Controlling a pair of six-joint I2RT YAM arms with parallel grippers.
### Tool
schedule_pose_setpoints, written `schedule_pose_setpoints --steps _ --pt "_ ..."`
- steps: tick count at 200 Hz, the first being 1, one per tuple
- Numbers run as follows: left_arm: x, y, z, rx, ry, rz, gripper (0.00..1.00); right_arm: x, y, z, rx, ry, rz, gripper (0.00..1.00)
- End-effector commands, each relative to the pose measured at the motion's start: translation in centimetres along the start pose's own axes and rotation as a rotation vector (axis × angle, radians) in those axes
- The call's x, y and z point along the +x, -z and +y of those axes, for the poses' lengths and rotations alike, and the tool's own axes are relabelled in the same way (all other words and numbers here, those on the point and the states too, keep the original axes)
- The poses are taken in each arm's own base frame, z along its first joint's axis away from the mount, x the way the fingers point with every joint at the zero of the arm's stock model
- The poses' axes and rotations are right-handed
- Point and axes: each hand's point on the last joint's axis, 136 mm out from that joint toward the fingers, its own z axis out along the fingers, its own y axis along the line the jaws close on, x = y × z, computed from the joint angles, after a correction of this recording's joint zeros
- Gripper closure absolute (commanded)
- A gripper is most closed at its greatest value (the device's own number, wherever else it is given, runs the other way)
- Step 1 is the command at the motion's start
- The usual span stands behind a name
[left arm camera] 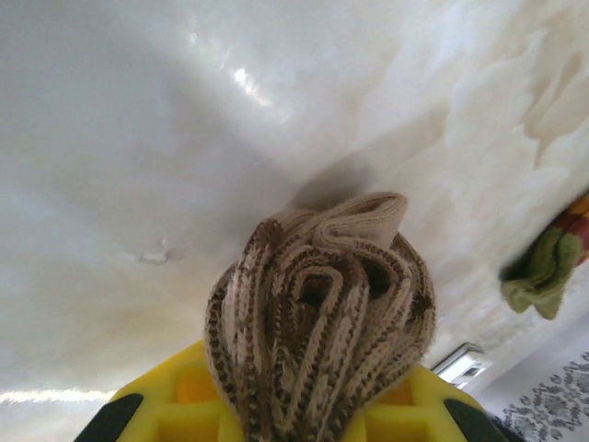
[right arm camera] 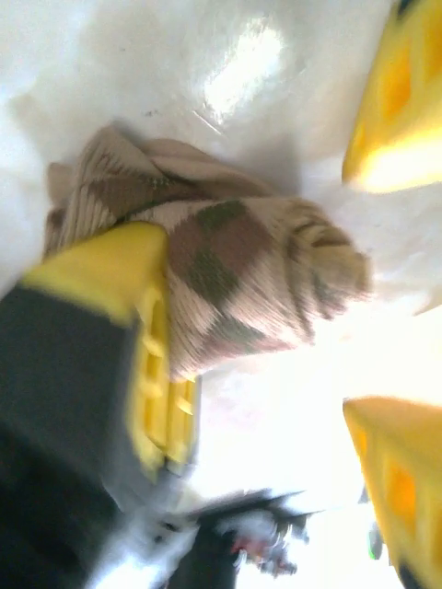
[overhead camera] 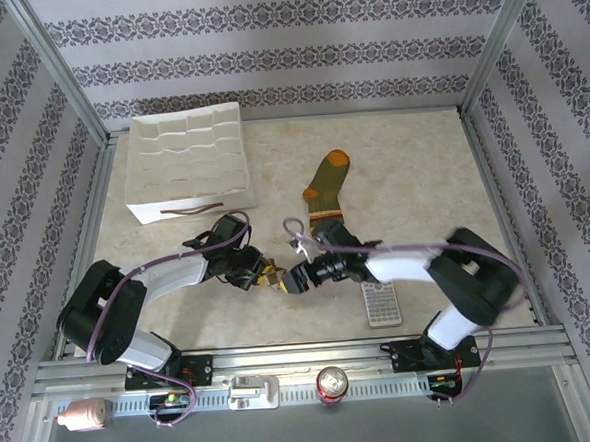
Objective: Roll the socks
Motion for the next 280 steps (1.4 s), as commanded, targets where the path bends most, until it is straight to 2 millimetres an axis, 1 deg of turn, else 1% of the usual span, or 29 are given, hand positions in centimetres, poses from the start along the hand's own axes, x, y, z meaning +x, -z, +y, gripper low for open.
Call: schedule_pose_setpoints --steps 1,8,13,20,25,41,62,82,102,119,127,149,168,184,192,200,204,215,232,242,254,265,280 --pt "0.5 0.9 6.3 -0.296 0.046 0.051 1.00 -0.6 1.4 -1.4 0.335 0.505 -0.096 0.20" --pt "0.4 1.0 6.3 -0.307 0.039 0.057 1.00 -0.6 1.2 -1.2 0.371 0.588 -0.089 0.17" --pt "0.3 1.0 6.4 -0.313 0.037 0.063 1.00 -0.7 1.1 -1.3 0.393 0.624 -0.072 0.11" --pt "0.2 0.9 6.6 -0.324 0.038 0.072 1.00 -1.2 0.9 -1.0 0.412 0.666 -0.060 0.05" --pt "0.2 0.8 6.7 -0.329 0.040 0.083 1.00 -1.3 0.6 -0.9 0.422 0.701 -0.050 0.03" --pt "0.0 0.5 6.9 -0.344 0.041 0.101 1.00 -2.0 -0.3 0.0 0.458 0.813 -0.045 0.02" --pt "-0.2 0.2 6.7 -0.346 0.039 0.104 1.00 -2.5 -2.1 0.7 0.501 0.896 -0.010 0.04" --pt "-0.3 0.0 6.4 -0.348 0.034 0.106 1.00 -2.8 -3.5 1.3 0.526 0.938 -0.001 0.06" --pt "-0.4 -0.1 6.2 -0.346 0.034 0.105 1.00 -2.7 -4.7 1.0 0.559 0.952 0.039 0.09" --pt "-0.4 -0.1 6.1 -0.347 0.031 0.109 1.00 -2.4 -5.3 -0.3 0.613 0.936 0.076 0.18" --pt "-0.4 -0.1 6.0 -0.344 0.031 0.114 1.00 -2.2 -5.6 -0.7 0.625 0.927 0.091 0.25" --pt "-0.3 -0.2 5.9 -0.342 0.027 0.120 1.00 -1.8 -6.1 -2.0 0.658 0.906 0.127 0.46" --pt "-0.3 -0.1 5.8 -0.336 0.027 0.124 1.00 -1.7 -6.1 -2.8 0.689 0.884 0.143 0.61" --pt "-0.3 0.0 5.7 -0.328 0.029 0.127 1.00 -1.6 -6.1 -3.1 0.696 0.868 0.160 0.76" --pt "-0.4 0.1 5.5 -0.318 0.033 0.126 1.00 -1.5 -6.0 -3.3 0.695 0.859 0.168 0.87" --pt "-0.5 0.3 5.4 -0.306 0.038 0.120 0.96 -1.3 -5.9 -3.4 0.691 0.850 0.172 0.97" --pt "-0.6 0.4 5.2 -0.296 0.042 0.117 0.94 -1.2 -5.9 -3.4 0.685 0.844 0.172 1.00" --pt "-0.8 0.8 4.9 -0.264 0.056 0.107 0.86 -0.9 -5.7 -3.5 0.667 0.823 0.180 1.00" --pt "-1.4 1.3 4.1 -0.195 0.084 0.084 0.65 0.0 -5.5 -3.5 0.615 0.771 0.193 1.00" --pt "-1.7 1.5 3.4 -0.137 0.097 0.065 0.52 0.7 -5.4 -3.5 0.569 0.729 0.204 1.00" --pt "-2.1 1.6 2.5 -0.075 0.105 0.043 0.40 1.5 -5.4 -3.4 0.504 0.674 0.220 1.00" --pt "-2.3 1.5 1.8 -0.030 0.104 0.036 0.34 2.3 -5.4 -3.4 0.453 0.625 0.229 1.00" --pt "-2.4 1.2 0.9 0.007 0.096 0.043 0.31 2.9 -5.5 -3.4 0.402 0.563 0.239 1.00"
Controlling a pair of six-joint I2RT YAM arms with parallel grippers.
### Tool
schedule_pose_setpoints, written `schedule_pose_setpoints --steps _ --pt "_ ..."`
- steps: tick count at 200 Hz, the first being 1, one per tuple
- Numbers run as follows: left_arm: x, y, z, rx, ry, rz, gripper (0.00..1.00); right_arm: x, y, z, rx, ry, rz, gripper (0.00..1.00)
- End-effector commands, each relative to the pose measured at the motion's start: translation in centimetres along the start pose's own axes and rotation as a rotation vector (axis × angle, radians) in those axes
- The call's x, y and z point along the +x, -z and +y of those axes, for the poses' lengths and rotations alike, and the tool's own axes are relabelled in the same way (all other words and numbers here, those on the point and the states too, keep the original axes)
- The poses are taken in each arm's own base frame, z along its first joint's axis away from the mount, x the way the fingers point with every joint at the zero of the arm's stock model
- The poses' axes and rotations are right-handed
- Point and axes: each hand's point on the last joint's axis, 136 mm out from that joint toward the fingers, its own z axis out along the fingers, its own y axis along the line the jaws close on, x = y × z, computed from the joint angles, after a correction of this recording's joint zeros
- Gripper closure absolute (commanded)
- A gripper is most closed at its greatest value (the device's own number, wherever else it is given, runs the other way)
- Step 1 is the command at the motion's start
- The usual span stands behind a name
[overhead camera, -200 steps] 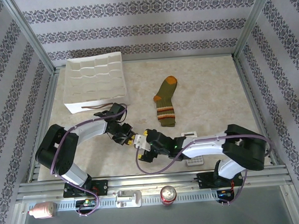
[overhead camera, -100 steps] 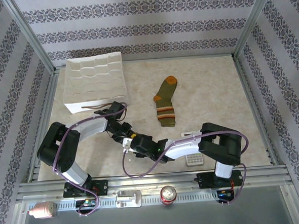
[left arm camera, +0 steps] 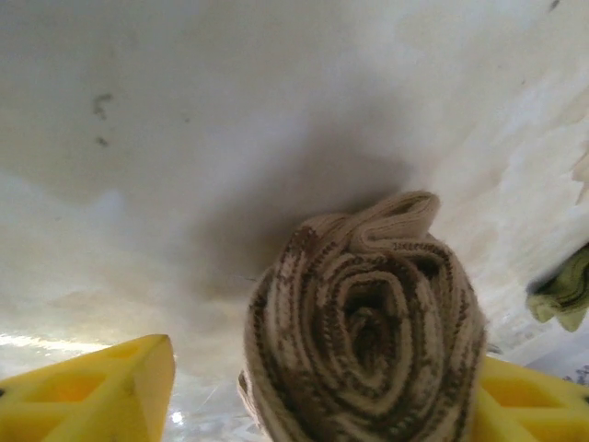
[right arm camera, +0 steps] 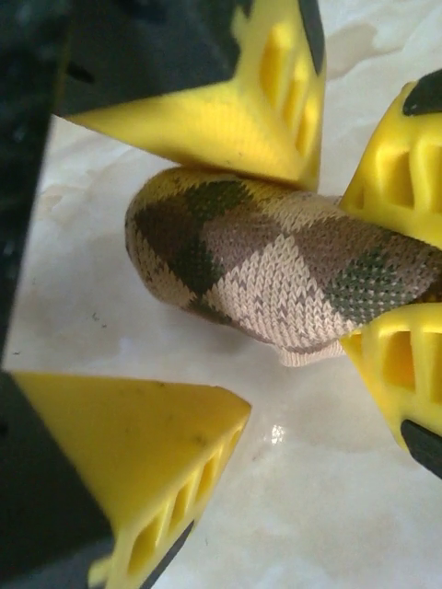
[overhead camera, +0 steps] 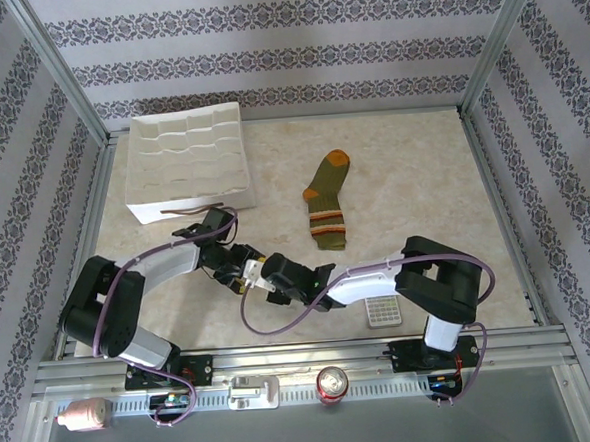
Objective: Roll the socks
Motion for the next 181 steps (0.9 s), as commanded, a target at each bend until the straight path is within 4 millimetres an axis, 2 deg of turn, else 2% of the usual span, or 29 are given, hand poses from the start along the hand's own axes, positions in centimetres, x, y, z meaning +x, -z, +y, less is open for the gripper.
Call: schedule_pose_setpoints --steps 1,71,117,148,181 --pt "-0.6 -0.1 -0.7 0.055 0.042 -0.013 0.31 6.0 -0.1 2.1 -0.154 -0.124 0.174 1.00" --pt "-1.0 -0.9 -2.8 0.159 0.040 -0.018 0.28 6.2 -0.1 2.5 -0.327 -0.372 0.156 1.00" --pt "-1.3 -2.7 -2.8 0.158 0.028 -0.018 0.37 5.9 -0.2 2.1 -0.421 -0.535 0.129 1.00" --pt "-1.5 -3.4 -2.5 0.158 0.026 -0.027 0.52 5.7 -0.1 1.9 -0.459 -0.589 0.124 1.00" --pt "-1.4 -3.5 -2.7 0.165 0.011 -0.029 0.91 4.4 0.9 1.4 -0.458 -0.583 0.078 1.00"
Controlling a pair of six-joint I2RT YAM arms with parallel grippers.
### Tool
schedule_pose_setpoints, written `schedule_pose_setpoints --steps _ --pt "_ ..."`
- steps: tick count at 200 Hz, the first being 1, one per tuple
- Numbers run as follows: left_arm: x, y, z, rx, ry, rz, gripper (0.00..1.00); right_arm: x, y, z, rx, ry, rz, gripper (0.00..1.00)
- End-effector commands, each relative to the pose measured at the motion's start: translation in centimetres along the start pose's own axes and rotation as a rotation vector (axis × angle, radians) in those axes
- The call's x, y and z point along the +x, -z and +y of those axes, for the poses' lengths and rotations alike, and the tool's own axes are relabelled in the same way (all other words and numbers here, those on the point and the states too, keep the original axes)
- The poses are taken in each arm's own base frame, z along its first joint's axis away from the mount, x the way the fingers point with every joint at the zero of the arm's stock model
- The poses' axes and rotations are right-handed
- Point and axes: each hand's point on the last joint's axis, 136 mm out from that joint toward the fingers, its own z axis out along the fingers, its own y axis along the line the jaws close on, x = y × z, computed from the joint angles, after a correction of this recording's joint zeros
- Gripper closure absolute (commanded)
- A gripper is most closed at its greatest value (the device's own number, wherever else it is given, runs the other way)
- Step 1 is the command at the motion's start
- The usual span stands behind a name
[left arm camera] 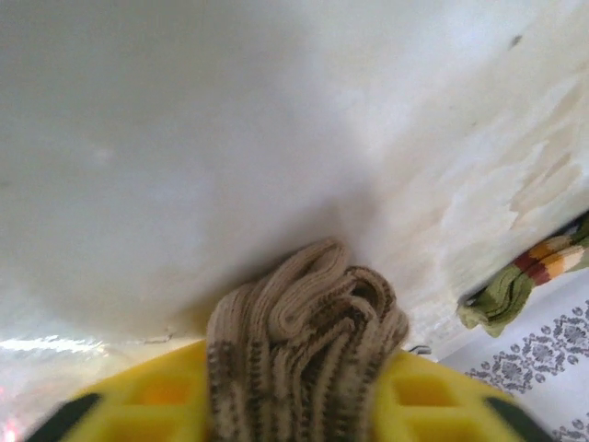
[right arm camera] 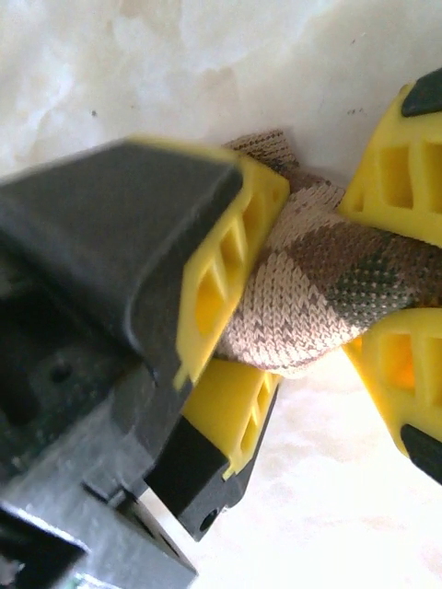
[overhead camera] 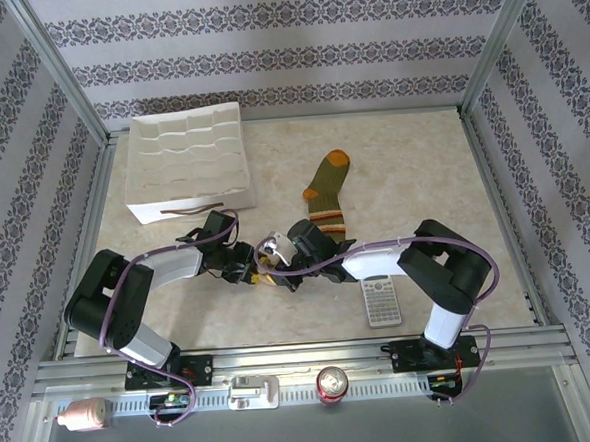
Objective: Roll the socks
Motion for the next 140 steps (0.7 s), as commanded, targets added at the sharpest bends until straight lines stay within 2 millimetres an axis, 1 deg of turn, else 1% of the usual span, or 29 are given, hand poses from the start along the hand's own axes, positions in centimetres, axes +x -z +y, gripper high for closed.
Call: schedule_pose_setpoints --steps 1,6,12,16,17,21,25,32,43,60,79,92,101,105,107,117,129,140 --pt "-1.1 -1.5 -0.2 0.029 -0.055 -0.060 0.91 4.4 0.2 0.2 -0.017 -0.096 0.136 1.00" --pt "-1.0 -1.3 -0.3 0.032 -0.057 -0.064 0.97 3.9 0.5 0.2 -0.007 -0.085 0.123 1.00" --pt "-0.8 -0.8 -0.5 0.037 -0.066 -0.070 1.00 3.2 1.2 0.2 0.011 -0.068 0.101 0.91" --pt "-0.7 -0.4 -0.8 0.043 -0.073 -0.076 1.00 2.7 1.6 0.1 0.028 -0.055 0.085 0.79" --pt "-0.7 -0.3 -0.9 0.043 -0.075 -0.078 1.00 2.5 1.8 0.1 0.033 -0.051 0.078 0.77" --pt "-0.5 0.3 -1.2 0.048 -0.085 -0.086 1.00 1.8 2.5 0.0 0.057 -0.037 0.051 0.65" --pt "-0.4 0.9 -1.6 0.053 -0.095 -0.098 1.00 1.0 3.2 -0.3 0.089 -0.023 0.024 0.57" --pt "-0.2 2.3 -2.5 0.065 -0.119 -0.119 1.00 -0.3 4.7 -0.7 0.149 0.003 -0.028 0.49" --pt "-0.2 4.7 -4.4 0.097 -0.157 -0.158 1.00 -2.4 7.4 -1.4 0.251 0.038 -0.119 0.40" --pt "-0.8 8.9 -7.2 0.118 -0.215 -0.229 1.00 -5.1 11.7 -2.6 0.402 0.082 -0.242 0.36" --pt "-2.8 13.2 -10.1 0.122 -0.286 -0.325 1.00 -7.9 16.7 -3.9 0.568 0.099 -0.368 0.32" --pt "-4.3 15.4 -12.1 0.115 -0.337 -0.384 1.00 -9.9 19.8 -3.8 0.616 0.097 -0.452 0.30" --pt "-5.4 16.5 -13.8 0.116 -0.381 -0.420 1.00 -11.3 21.6 -3.6 0.612 0.088 -0.490 0.29" --pt "-5.9 16.8 -14.3 0.108 -0.404 -0.439 1.00 -11.6 22.0 -3.5 0.607 0.083 -0.496 0.29" --pt "-6.1 17.1 -14.8 0.107 -0.418 -0.453 1.00 -12.1 22.5 -3.3 0.597 0.078 -0.508 0.29" --pt "-7.5 17.9 -16.3 0.080 -0.477 -0.518 1.00 -13.4 24.1 -3.1 0.581 0.045 -0.542 0.29" --pt "-9.1 18.2 -18.0 0.057 -0.534 -0.578 1.00 -14.7 25.3 -2.7 0.558 0.022 -0.565 0.31" --pt "-10.6 17.9 -19.2 0.050 -0.561 -0.610 1.00 -15.7 26.2 -2.2 0.544 0.012 -0.579 0.32"
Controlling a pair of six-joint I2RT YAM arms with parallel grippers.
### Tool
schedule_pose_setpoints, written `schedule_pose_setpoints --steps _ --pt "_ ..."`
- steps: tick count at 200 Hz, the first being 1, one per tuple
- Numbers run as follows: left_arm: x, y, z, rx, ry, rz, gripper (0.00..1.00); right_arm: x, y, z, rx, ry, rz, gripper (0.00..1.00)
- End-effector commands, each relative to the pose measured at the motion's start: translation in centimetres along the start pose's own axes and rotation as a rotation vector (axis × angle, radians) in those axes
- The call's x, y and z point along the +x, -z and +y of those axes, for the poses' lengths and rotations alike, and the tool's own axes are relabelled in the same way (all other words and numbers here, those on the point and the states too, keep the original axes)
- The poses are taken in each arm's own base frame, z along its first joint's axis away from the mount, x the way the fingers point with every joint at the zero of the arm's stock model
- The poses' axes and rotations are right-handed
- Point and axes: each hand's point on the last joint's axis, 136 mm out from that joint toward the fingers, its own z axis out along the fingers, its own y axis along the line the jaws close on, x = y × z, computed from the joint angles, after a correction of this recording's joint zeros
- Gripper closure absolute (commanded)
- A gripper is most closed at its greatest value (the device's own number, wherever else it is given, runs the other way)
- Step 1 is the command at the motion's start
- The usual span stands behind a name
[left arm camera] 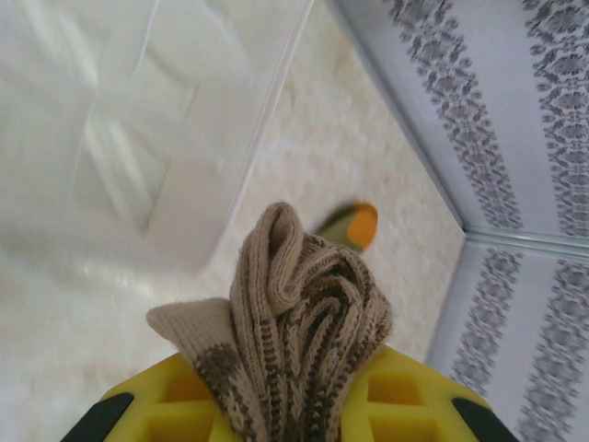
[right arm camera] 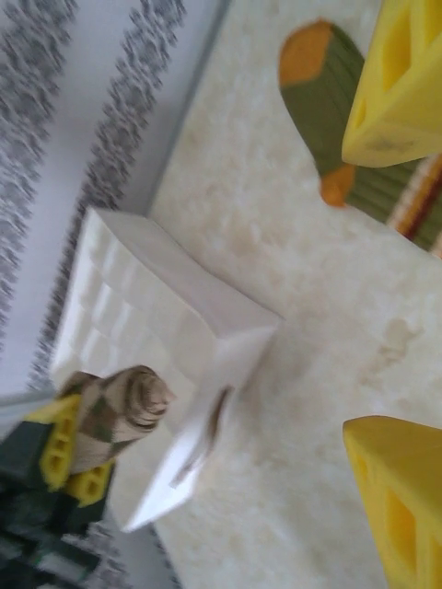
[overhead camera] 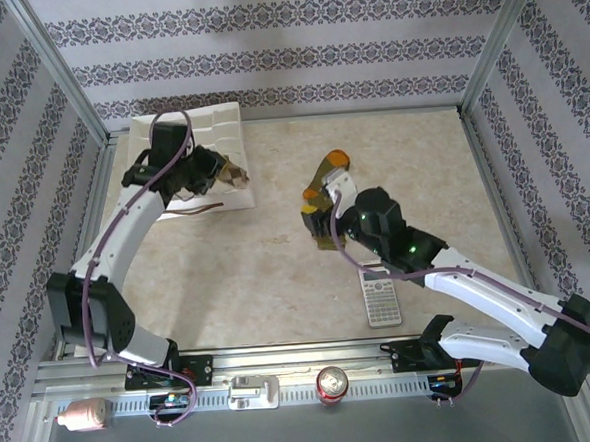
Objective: Roll the socks
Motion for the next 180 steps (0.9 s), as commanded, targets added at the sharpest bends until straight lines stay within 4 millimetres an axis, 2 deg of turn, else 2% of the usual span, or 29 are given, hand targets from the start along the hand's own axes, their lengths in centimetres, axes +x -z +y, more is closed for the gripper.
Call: schedule_pose_setpoints --steps 1,31,83,108,180 --pt "-1.8 -2.6 2.9 -0.164 -0.177 -0.024 1.00 -2.9 1.3 -0.5 0.007 -0.046 -0.013 0.32" --pt "-3.9 -5.8 2.7 -0.184 -0.230 -0.048 1.00 -4.9 2.2 0.1 -0.030 -0.070 -0.035 0.34" --pt "-4.3 -8.8 5.3 -0.254 -0.319 -0.055 1.00 -4.4 3.5 0.1 -0.034 -0.058 -0.009 0.40" --pt "-4.5 -9.7 6.0 -0.262 -0.357 -0.078 1.00 -4.1 3.8 0.3 -0.048 -0.058 0.009 0.40" --pt "-3.2 -11.0 5.4 -0.195 -0.529 -0.248 1.00 -4.2 3.6 0.4 -0.051 -0.043 0.029 0.40"
